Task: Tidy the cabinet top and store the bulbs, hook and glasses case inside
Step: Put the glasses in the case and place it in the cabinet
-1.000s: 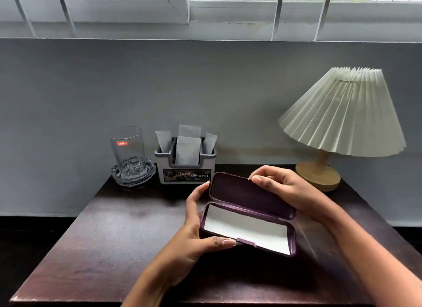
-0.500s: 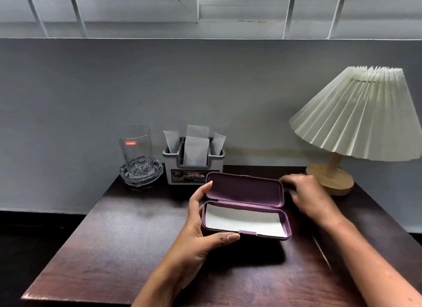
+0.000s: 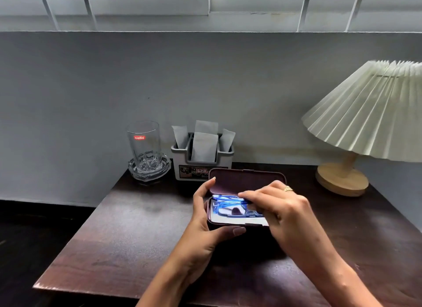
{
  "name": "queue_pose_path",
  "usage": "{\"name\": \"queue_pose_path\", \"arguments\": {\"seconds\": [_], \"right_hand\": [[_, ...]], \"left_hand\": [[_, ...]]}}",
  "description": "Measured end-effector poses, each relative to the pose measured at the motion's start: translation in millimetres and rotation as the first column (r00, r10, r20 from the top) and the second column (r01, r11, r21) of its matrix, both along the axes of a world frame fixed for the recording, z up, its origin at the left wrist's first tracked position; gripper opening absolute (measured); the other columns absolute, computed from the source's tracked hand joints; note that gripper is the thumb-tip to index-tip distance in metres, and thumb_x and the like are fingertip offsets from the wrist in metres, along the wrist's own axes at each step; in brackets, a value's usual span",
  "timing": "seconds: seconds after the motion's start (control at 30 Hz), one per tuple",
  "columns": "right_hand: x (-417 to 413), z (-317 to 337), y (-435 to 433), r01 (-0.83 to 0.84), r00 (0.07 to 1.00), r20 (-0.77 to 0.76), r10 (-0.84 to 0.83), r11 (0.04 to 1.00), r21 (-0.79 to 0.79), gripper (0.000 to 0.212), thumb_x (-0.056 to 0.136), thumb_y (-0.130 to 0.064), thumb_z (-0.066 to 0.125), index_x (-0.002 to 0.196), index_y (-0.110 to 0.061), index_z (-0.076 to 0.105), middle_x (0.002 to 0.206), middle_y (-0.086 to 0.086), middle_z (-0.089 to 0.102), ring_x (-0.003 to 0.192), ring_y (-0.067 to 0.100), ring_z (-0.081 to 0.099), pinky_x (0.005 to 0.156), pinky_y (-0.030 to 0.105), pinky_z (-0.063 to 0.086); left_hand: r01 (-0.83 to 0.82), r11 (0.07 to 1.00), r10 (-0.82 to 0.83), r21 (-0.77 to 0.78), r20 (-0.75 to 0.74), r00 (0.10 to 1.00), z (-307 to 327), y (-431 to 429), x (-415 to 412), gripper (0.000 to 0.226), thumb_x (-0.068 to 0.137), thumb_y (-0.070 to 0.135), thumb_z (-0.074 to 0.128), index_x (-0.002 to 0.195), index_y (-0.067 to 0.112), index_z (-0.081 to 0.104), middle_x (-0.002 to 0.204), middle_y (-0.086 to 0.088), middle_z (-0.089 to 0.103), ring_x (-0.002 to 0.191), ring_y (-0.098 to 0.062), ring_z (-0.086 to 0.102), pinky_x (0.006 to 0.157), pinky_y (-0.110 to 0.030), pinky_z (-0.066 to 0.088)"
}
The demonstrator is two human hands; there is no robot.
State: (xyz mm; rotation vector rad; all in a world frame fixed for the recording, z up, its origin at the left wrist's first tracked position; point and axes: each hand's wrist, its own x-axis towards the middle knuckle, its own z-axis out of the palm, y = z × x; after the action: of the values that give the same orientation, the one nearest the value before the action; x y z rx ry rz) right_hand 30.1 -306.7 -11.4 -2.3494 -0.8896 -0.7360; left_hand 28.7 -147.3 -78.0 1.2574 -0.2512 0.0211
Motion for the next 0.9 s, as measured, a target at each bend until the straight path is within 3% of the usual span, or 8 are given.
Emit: {"name": "queue_pose_path", "arguments": {"seconds": [0.37, 0.47, 0.6, 0.67, 0.7, 0.77, 0.83, 0.9], "right_hand": [[2, -9, 1, -0.035, 0.997, -0.075, 0.029, 0.996, -0.083, 0.027, 0.071, -0.006, 0.058, 0.093, -0.009, 0.073, 0.074, 0.004, 0.074, 0.062, 0.027, 0.058, 0.058, 0.032, 0.055], [2, -10, 2, -0.053, 0.989, -0.143, 0.043, 0.996, -0.065, 0.031, 0.073, -0.006, 0.054, 0.099, -0.009, 0.071, 0.082, 0.006, 0.073, 0.070, 0.029, 0.059, 0.065, 0.034, 0.054], [8, -10, -11, 0.036, 0.998, -0.047, -0.032, 0.995, 0.092, 0.036, 0.079, -0.021, 0.058, 0.115, -0.013, 0.062, 0.103, 0.001, 0.065, 0.094, 0.021, 0.056, 0.087, 0.022, 0.039], [16, -12, -24, 0.201, 0.976, -0.150, -0.160, 0.926, 0.320, 0.043, 0.087, -0.033, 0.052, 0.127, -0.019, 0.049, 0.122, -0.004, 0.054, 0.112, 0.011, 0.047, 0.099, 0.022, 0.033], [20, -13, -28, 0.273, 0.933, -0.340, -0.118, 0.847, 0.456, 0.050, 0.086, -0.039, 0.050, 0.133, -0.022, 0.042, 0.132, -0.004, 0.048, 0.119, 0.010, 0.044, 0.105, 0.025, 0.031], [26, -19, -29, 0.362, 0.735, -0.623, 0.266, 0.624, 0.693, 0.055, 0.084, -0.042, 0.045, 0.135, -0.024, 0.037, 0.141, 0.001, 0.043, 0.127, 0.014, 0.043, 0.111, 0.036, 0.029], [27, -27, -28, 0.383, 0.590, -0.609, 0.530, 0.481, 0.789, 0.041, 0.091, -0.036, 0.039, 0.130, -0.024, 0.044, 0.134, 0.005, 0.054, 0.121, 0.020, 0.052, 0.106, 0.044, 0.039], [24, -29, -29, 0.360, 0.570, -0.557, 0.604, 0.426, 0.830, 0.034, 0.091, -0.035, 0.039, 0.121, -0.028, 0.051, 0.115, 0.001, 0.067, 0.104, 0.020, 0.064, 0.086, 0.039, 0.056]], "left_hand": [[0.022, 1.000, -0.022, -0.011, 0.001, 1.000, 0, 1, 0, 0.093, 0.059, -0.004, 0.074, 0.128, 0.041, 0.032, 0.096, 0.002, 0.074, 0.090, -0.013, 0.068, 0.075, -0.017, 0.053], [0.031, 0.999, -0.031, -0.013, 0.002, 1.000, 1, 0, -1, 0.093, 0.060, -0.006, 0.074, 0.128, 0.041, 0.032, 0.095, 0.005, 0.074, 0.089, -0.012, 0.069, 0.074, -0.016, 0.053], [0.013, 1.000, -0.013, -0.020, 0.004, 1.000, 2, -1, -2, 0.095, 0.061, -0.009, 0.075, 0.130, 0.039, 0.031, 0.105, 0.007, 0.072, 0.096, -0.013, 0.067, 0.077, -0.018, 0.053], [-0.002, 1.000, 0.002, -0.020, -0.001, 1.000, 2, -1, -1, 0.098, 0.061, -0.010, 0.075, 0.130, 0.043, 0.029, 0.110, 0.004, 0.070, 0.102, -0.017, 0.066, 0.080, -0.020, 0.053], [-0.006, 1.000, 0.006, -0.021, -0.006, 1.000, 2, -1, -2, 0.101, 0.060, -0.010, 0.076, 0.129, 0.045, 0.028, 0.111, 0.002, 0.070, 0.104, -0.018, 0.065, 0.081, -0.021, 0.053], [-0.001, 1.000, 0.001, -0.028, -0.010, 1.000, 3, -1, -2, 0.105, 0.060, -0.010, 0.076, 0.132, 0.048, 0.025, 0.115, 0.002, 0.068, 0.108, -0.019, 0.063, 0.082, -0.020, 0.052], [0.013, 0.999, -0.013, -0.037, 0.003, 1.000, 4, -1, -2, 0.103, 0.062, -0.012, 0.073, 0.134, 0.046, 0.026, 0.121, 0.003, 0.065, 0.111, -0.017, 0.061, 0.083, -0.018, 0.051], [0.016, 0.999, -0.016, -0.051, 0.009, 1.000, 4, -1, -2, 0.097, 0.063, -0.011, 0.072, 0.131, 0.047, 0.032, 0.120, 0.003, 0.066, 0.110, -0.017, 0.062, 0.082, -0.018, 0.052]]}}
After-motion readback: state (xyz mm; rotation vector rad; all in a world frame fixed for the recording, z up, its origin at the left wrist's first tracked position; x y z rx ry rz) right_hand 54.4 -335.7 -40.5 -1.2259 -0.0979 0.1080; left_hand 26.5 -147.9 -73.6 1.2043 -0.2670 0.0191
